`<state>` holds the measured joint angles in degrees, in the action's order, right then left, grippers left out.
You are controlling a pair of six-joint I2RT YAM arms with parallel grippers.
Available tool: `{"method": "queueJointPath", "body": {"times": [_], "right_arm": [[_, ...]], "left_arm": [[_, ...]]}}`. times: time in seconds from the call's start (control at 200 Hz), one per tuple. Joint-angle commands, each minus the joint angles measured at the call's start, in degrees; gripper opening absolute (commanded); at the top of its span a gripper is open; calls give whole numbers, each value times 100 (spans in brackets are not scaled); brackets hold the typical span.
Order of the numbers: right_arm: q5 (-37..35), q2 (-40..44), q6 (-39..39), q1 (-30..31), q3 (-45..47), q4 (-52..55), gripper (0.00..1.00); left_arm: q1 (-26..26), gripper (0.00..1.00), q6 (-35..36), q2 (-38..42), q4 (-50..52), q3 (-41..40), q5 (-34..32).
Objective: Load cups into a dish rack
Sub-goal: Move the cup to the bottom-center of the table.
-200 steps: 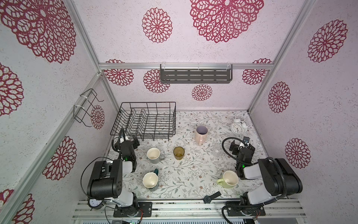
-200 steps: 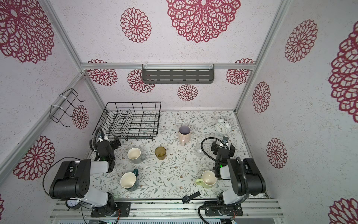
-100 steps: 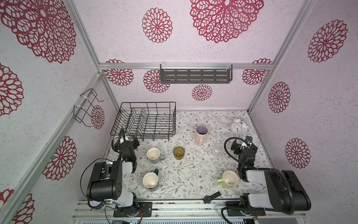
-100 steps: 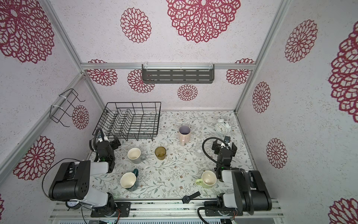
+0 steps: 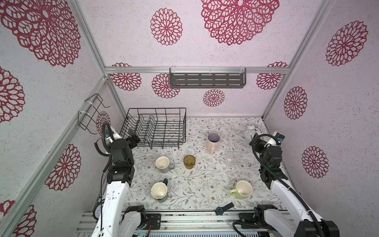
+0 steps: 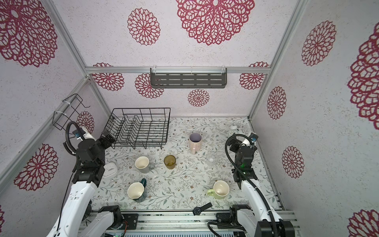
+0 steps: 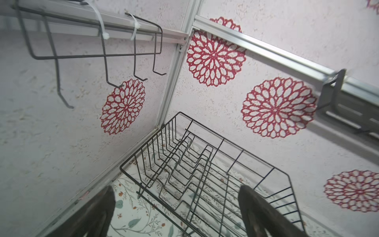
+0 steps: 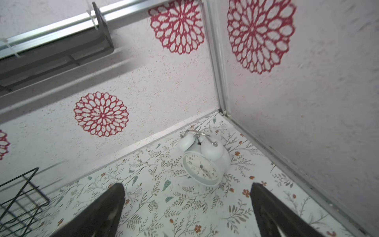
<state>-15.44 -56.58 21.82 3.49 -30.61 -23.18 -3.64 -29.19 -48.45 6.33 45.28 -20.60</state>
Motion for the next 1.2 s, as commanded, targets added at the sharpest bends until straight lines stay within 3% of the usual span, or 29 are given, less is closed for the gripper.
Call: {"method": "queueJointPath", "body": {"times": [0.0,0.095,0.29,0.631,0.726,0.791,1.056,1.196], "right_arm": [[1170,-471,478,97,-707,986,98],[1787,-954,296,393,-1188,1618,97],[1646,-1538,5,1394,-1940,2608,95],[1797,-2378,24,2227,-2776,3469,90],[1890,-2718,15,2342,-2980,3510,76],[1854,-2998,79,2421,-3175,3629,73],[824,-3953,277,2675,-3891,4088,66],[674,-4359,294,2684,-4173,4216,58]], "left_arm": [[-25,97,-764,270,1317,-84,645],[38,97,-564,389,1626,33,1116],[213,97,-276,-197,2210,362,1983],[1151,97,102,-1536,3107,1420,2042],[1352,97,120,-1845,3001,1519,2019],[1418,97,96,-2047,2938,1597,1969],[1533,97,80,-2509,3221,1960,1785],[1559,97,90,-2455,3297,1985,1637]]}}
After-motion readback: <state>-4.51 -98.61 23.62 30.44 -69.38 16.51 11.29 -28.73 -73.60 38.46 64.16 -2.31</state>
